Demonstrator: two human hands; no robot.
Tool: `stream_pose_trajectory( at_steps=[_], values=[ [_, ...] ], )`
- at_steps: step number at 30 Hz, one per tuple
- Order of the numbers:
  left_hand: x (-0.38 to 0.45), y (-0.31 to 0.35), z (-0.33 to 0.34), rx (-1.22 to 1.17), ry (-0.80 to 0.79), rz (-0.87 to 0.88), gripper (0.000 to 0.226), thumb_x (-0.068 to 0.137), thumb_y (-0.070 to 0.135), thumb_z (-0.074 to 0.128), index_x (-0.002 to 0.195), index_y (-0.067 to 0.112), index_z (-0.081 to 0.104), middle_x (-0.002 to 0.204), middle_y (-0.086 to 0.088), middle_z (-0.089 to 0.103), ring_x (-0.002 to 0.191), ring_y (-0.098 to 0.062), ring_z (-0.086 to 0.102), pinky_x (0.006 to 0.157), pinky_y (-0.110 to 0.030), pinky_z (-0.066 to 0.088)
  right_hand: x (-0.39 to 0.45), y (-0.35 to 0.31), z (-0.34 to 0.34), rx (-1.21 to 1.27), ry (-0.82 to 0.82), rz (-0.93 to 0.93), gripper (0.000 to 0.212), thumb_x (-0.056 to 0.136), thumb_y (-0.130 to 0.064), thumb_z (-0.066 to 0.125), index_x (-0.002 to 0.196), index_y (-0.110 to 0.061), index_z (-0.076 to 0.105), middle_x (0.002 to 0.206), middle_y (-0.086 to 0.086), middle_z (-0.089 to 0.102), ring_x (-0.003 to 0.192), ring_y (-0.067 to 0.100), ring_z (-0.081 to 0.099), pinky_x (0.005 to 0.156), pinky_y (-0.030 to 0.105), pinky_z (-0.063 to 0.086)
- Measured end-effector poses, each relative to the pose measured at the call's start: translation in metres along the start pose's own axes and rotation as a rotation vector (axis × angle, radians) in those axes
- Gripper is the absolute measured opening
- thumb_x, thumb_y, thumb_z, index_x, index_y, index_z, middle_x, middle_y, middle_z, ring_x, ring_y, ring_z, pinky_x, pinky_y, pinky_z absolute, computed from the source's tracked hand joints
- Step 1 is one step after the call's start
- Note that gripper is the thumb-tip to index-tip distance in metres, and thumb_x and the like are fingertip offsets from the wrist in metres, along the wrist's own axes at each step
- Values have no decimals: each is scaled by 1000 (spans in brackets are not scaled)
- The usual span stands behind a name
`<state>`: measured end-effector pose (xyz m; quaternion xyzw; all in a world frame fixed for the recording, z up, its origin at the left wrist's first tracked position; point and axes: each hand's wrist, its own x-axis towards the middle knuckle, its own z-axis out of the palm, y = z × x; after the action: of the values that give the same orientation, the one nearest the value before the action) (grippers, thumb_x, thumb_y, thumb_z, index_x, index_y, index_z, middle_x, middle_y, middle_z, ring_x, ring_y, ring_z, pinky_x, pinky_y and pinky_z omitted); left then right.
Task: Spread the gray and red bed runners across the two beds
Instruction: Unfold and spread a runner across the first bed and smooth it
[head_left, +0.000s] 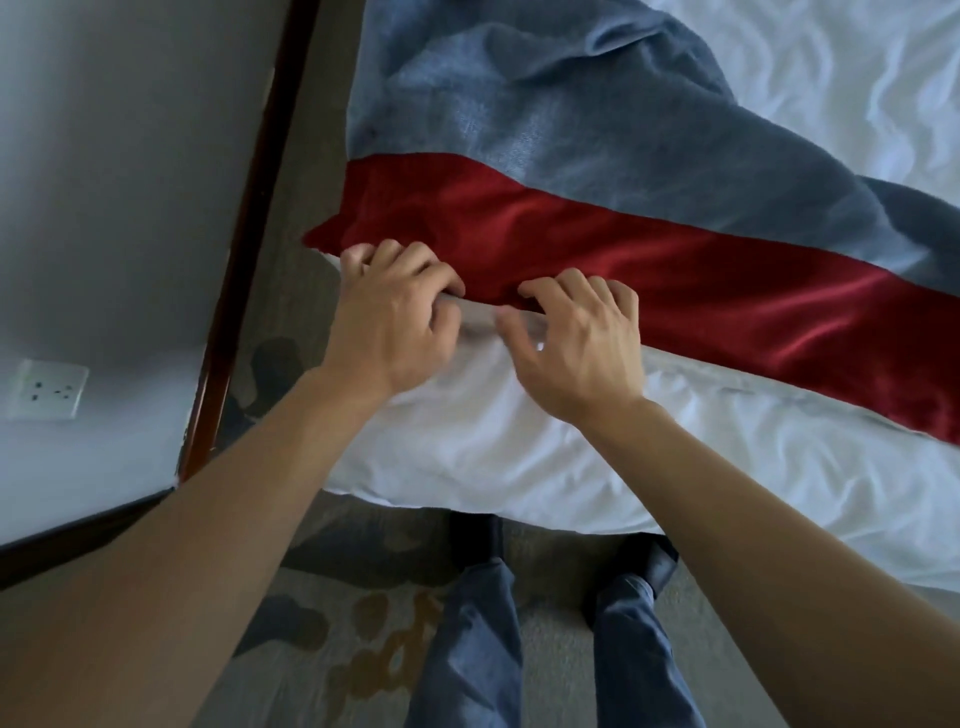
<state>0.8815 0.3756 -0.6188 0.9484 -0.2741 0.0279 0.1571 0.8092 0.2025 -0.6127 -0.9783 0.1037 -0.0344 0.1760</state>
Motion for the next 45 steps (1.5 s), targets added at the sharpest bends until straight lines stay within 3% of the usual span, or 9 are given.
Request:
stream_pose_trajectory(
  at_steps=[4,11,15,18,22,25,28,34,45],
  values=[
    [4,-14,-2,72,-9,-16,11,82,26,61,89,28,70,89,8,61,86,-20,54,86,-38,27,0,7,2,-55,8,-54,23,87,-24,59,103,-18,74,92,2,67,89,28,61,97,43,39],
    [2,-12,-2,81,25,90,8,91,25,57,86,23,63,87,5,59,85,-22,53,84,-39,30,4,9,0,-183,-27,-143,13,87,-12,58,83,-14,70,80,4,64,80,29,58,94,40,38],
    [-6,-14,-13,4,186,61,9,97,21,51,93,17,58,93,-1,59,88,-24,54,85,-39,31,16,4,-11,-94,134,-168,13,89,-15,53,85,-14,65,82,2,62,78,26,56,90,39,38],
    [-4,-12,-20,-36,251,54,10,98,17,49,94,13,57,95,-3,59,89,-25,53,87,-40,32,7,4,-13,-75,119,-195,18,82,-24,62,96,-14,67,90,2,64,85,25,58,94,39,38],
    [9,-7,-24,-27,304,93,12,99,13,48,93,10,58,89,-5,58,83,-26,53,85,-41,32,3,14,-16,-130,163,-177,9,78,-8,62,84,-11,68,76,4,63,74,28,58,85,41,40],
    [2,-16,-22,10,237,150,6,95,9,51,95,10,57,87,-5,57,81,-28,53,83,-41,32,14,14,-24,-103,230,-135,16,71,-2,59,80,-14,63,71,0,59,67,24,54,80,37,37],
    [-14,-22,-20,83,77,216,12,90,9,55,100,12,60,89,-5,58,84,-28,53,84,-42,33,7,8,-24,-101,174,-172,18,68,0,57,78,-15,60,68,1,57,64,26,52,77,40,38],
    [-43,-25,-15,90,-54,171,18,74,3,60,80,18,52,75,3,47,74,-23,45,77,-38,32,-36,4,-10,-110,35,-210,21,67,3,59,79,-13,62,71,2,57,66,28,54,77,43,43],
    [-69,-35,-23,69,-214,178,10,69,18,41,74,20,50,70,9,42,67,-20,44,70,-37,29,-50,7,-21,-86,-209,-239,20,69,-7,61,87,-16,63,79,1,59,75,26,55,80,41,41]
  ],
)
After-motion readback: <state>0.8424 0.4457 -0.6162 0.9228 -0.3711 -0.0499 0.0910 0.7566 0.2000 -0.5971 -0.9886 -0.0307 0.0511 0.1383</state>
